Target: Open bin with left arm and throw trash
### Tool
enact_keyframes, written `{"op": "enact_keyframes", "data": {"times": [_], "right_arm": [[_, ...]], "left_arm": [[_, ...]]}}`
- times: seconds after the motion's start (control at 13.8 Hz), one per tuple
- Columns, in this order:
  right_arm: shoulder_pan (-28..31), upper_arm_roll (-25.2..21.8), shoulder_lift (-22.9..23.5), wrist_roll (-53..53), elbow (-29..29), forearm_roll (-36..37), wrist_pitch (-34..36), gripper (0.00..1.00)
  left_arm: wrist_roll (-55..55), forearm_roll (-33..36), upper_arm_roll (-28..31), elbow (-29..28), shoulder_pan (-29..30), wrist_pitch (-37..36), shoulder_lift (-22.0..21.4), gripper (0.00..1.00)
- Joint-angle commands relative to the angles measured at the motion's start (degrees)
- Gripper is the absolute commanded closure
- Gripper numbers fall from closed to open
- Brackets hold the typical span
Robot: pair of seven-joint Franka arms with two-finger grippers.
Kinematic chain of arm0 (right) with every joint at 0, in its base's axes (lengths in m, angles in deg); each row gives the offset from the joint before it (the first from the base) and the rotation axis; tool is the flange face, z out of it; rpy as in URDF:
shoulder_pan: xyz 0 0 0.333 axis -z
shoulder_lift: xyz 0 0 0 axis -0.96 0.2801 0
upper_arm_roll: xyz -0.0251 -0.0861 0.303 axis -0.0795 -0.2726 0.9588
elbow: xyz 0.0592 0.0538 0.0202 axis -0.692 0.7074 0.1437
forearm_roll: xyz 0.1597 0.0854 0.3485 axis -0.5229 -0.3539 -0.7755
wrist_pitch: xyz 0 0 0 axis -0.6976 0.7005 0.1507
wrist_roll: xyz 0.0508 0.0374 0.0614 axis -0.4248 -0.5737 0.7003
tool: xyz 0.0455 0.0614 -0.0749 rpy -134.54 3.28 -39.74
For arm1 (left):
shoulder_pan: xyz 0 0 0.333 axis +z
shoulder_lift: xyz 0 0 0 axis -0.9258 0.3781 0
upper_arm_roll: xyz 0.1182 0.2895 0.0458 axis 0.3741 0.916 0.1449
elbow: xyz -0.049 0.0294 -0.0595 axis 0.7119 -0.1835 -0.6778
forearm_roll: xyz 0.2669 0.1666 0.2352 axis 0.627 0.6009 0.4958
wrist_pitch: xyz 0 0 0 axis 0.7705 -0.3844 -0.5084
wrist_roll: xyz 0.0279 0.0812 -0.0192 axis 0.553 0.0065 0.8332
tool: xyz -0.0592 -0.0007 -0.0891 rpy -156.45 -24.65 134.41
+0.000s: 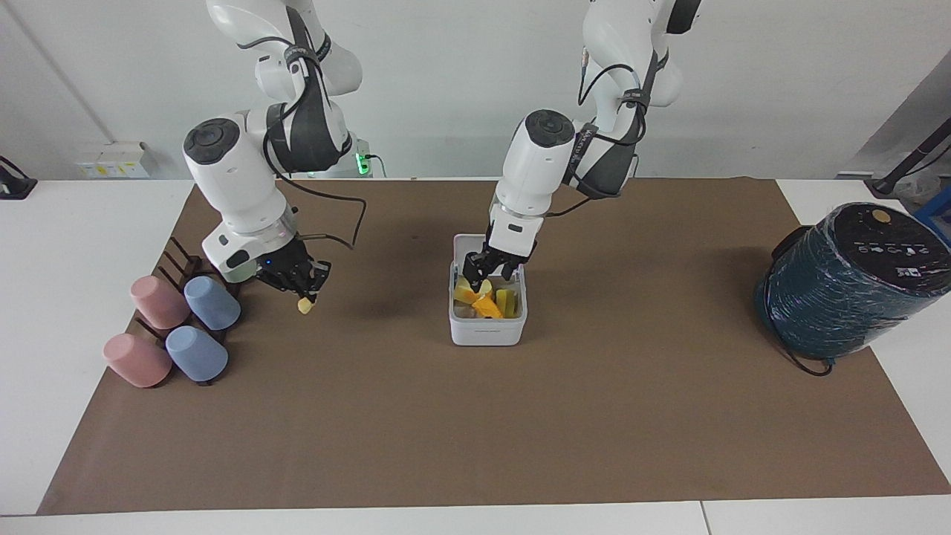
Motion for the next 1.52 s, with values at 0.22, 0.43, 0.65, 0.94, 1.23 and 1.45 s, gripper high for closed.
{"op": "enact_keyframes", "data": {"times": [0.22,0.43,0.65,0.94,1.23,1.45], "right_arm": [[-7.66,1.72,2.25,-15.88,-0.80,-7.03,-8.83,1.00],[-13.28,1.72,4.54,-21.96,-0.72,-7.21,-13.84,1.00],[-15.75,1.72,7.43,-23.82,-0.72,-7.21,-16.49,0.92],[-17.16,1.72,9.55,-23.82,-0.02,-7.21,-16.50,0.78],[-17.43,1.72,10.34,-23.82,-0.01,-7.21,-17.54,0.55],[-17.52,1.63,10.26,-24.00,-0.28,-6.86,-17.46,0.00]], "left_arm": [[-22.62,2.49,0.32,13.06,10.99,-25.06,0.93,0.00],[-34.94,9.34,0.58,13.78,14.86,-30.01,-0.12,0.00],[-44.88,9.62,0.41,13.69,20.75,-30.72,-3.36,0.00],[-48.86,9.27,0.32,8.61,22.87,-30.37,-9.60,0.00],[-48.51,9.18,0.32,3.06,22.88,-28.79,-12.78,0.00],[-49.38,9.18,0.32,-0.10,23.66,-26.59,-14.10,0.00]]}}
